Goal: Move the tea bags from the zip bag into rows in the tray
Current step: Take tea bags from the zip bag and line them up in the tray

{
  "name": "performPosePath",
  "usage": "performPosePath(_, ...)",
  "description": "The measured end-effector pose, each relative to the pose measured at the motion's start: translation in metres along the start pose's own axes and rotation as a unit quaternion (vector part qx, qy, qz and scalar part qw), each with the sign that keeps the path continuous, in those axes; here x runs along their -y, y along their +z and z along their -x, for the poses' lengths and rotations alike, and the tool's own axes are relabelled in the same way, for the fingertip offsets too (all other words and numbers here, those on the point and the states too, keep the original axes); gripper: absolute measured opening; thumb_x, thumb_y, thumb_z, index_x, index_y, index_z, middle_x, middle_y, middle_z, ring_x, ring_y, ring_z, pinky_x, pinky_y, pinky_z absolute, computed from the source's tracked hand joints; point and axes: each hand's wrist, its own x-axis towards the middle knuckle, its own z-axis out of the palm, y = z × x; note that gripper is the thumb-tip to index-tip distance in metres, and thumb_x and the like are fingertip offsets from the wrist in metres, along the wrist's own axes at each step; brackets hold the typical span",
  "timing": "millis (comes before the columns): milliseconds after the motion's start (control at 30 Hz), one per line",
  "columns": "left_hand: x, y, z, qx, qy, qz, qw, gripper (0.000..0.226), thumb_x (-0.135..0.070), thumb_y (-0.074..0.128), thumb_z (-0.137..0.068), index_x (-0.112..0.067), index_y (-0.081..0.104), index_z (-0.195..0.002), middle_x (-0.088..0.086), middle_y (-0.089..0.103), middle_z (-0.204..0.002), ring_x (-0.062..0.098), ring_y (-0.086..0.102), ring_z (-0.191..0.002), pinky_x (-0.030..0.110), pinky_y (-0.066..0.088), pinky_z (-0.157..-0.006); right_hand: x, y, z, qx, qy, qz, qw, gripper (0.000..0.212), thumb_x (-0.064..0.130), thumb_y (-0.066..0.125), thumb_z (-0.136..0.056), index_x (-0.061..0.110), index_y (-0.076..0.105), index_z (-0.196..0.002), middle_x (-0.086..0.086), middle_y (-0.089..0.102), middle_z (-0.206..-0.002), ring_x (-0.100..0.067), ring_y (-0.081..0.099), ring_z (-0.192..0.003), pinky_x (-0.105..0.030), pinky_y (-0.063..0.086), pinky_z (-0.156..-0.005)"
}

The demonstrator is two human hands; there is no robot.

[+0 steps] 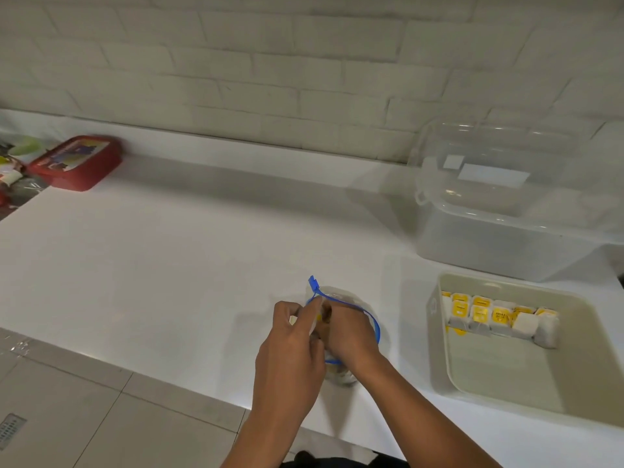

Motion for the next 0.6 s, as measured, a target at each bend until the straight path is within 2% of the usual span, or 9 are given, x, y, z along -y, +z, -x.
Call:
performPosePath(100, -0.003, -0.001, -0.003, 0.001, -0.005, -0.007, 1.0, 0.066, -0.009, 0.056, -0.089, -0.044, 0.043, -0.143, -0.012, 0.037, -0.122, 0.012, 0.055, -0.061, 0.03, 0.051, -0.056, -0.002, -0.007, 0.0, -0.019, 0.002, -0.011, 1.0, 0.024, 0.018, 0.05, -0.097, 0.025, 0.052, -0.073, 0.009, 0.056, -0.072, -0.005, 0.049, -0.061, -0.015, 0.033, -0.053)
performPosePath(167, -0.005, -0.001, -0.005, 0.003, -0.01, -0.012, 1.0, 0.066, -0.007, 0.053, -0.089, -0.042, 0.044, -0.144, -0.011, 0.037, -0.124, 0.014, 0.053, -0.06, 0.031, 0.05, -0.056, -0.001, -0.012, 0.001, -0.018, -0.004, 0.006, 1.0, 0.021, 0.02, 0.051, -0.098, 0.024, 0.054, -0.077, 0.008, 0.057, -0.074, -0.007, 0.051, -0.064, -0.016, 0.033, -0.052)
performPosePath(333, -0.004, -0.001, -0.008, -0.003, -0.008, -0.011, 1.0, 0.064, -0.007, 0.055, -0.088, -0.04, 0.048, -0.143, -0.009, 0.04, -0.124, 0.015, 0.055, -0.06, 0.034, 0.052, -0.056, 0.005, -0.026, 0.006, -0.024, -0.022, -0.01, 0.999, 0.026, 0.016, 0.052, -0.094, 0.027, 0.045, -0.071, 0.004, 0.056, -0.078, -0.015, 0.052, -0.071, -0.021, 0.038, -0.062)
performPosePath(433, -0.001, 0.001, -0.009, -0.004, -0.009, -0.011, 1.0, 0.062, -0.01, 0.057, -0.09, -0.041, 0.047, -0.142, -0.011, 0.04, -0.123, 0.013, 0.058, -0.062, 0.037, 0.055, -0.059, 0.002, -0.025, 0.006, -0.018, -0.008, -0.005, 1.0, 0.02, 0.017, 0.052, -0.096, 0.024, 0.047, -0.077, 0.002, 0.056, -0.084, -0.016, 0.052, -0.076, -0.023, 0.039, -0.068)
performPosePath(600, 0.0, 0.002, -0.007, -0.001, -0.008, -0.015, 1.0, 0.06, -0.015, 0.056, -0.092, -0.044, 0.044, -0.144, -0.014, 0.04, -0.121, 0.01, 0.058, -0.064, 0.035, 0.055, -0.06, -0.006, -0.012, 0.001, -0.012, 0.008, 0.042, 0.999, 0.021, 0.025, 0.051, -0.098, 0.026, 0.05, -0.077, 0.007, 0.057, -0.083, -0.011, 0.05, -0.071, -0.015, 0.026, -0.05)
